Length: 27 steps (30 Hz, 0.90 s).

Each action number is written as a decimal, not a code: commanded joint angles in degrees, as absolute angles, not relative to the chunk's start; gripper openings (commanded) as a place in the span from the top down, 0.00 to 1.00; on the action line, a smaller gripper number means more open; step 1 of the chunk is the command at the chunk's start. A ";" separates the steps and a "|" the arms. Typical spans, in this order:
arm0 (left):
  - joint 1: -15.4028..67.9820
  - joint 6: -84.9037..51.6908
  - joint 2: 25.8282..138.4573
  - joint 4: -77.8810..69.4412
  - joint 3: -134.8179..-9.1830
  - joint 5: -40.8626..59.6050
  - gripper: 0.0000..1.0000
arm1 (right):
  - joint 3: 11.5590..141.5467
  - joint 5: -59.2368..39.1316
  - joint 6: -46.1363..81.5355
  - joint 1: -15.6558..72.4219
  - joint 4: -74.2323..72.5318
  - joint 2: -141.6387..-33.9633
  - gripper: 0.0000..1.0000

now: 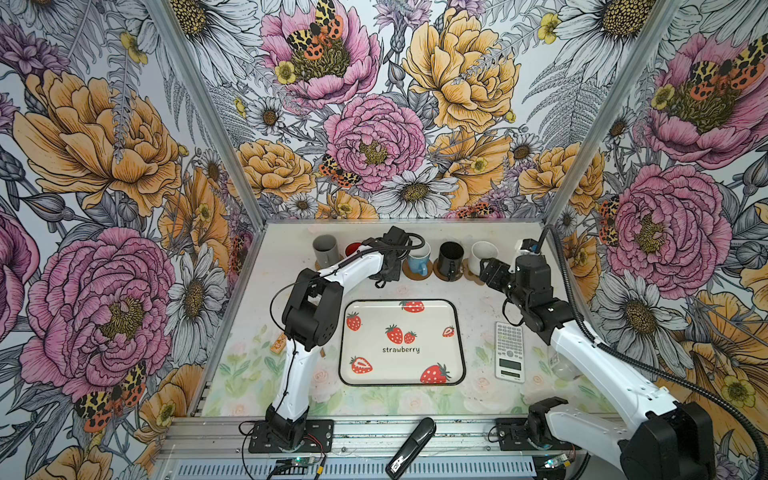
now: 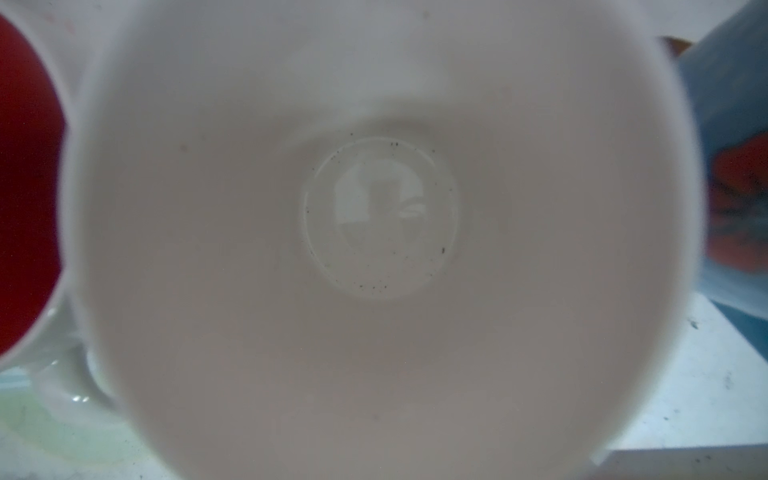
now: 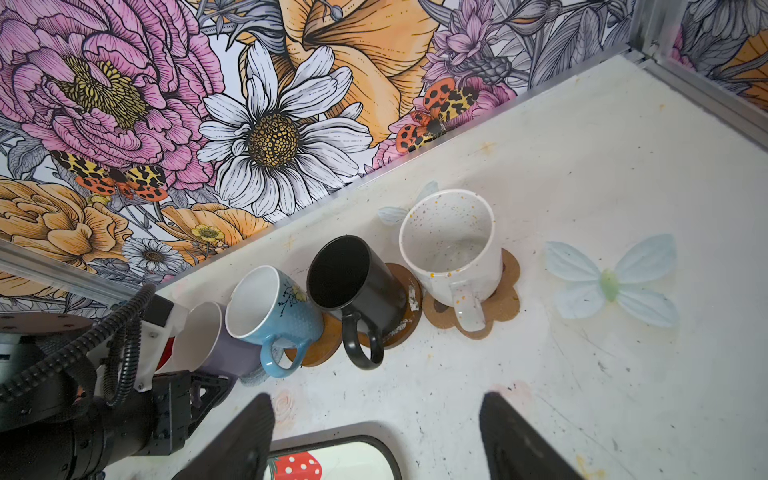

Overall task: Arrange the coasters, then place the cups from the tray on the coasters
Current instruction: 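Lower the white mug onto the coaster with the left gripper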

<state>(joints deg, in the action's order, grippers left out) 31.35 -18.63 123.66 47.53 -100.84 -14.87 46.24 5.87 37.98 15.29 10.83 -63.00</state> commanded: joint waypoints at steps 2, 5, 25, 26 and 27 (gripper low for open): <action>31.07 -19.24 123.92 44.30 -102.74 -14.48 1.00 | 45.94 5.45 38.39 14.94 9.15 -62.66 0.20; 31.11 -19.16 123.97 44.32 -102.74 -14.25 1.00 | 45.97 5.27 38.48 14.93 9.06 -62.71 0.20; 31.38 -19.25 124.17 44.35 -102.39 -14.24 1.00 | 45.62 5.09 38.57 14.78 8.93 -62.37 0.20; 31.39 -19.29 124.16 44.30 -102.51 -14.24 1.00 | 45.62 5.10 38.53 14.77 8.91 -62.40 0.20; 31.39 -19.31 124.13 44.30 -102.61 -14.19 1.00 | 45.62 5.03 38.52 14.80 8.88 -62.37 0.20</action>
<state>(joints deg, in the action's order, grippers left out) 31.38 -18.65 124.38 47.53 -100.84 -14.09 46.22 5.65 38.15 15.29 10.79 -63.00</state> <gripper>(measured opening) 0.167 0.802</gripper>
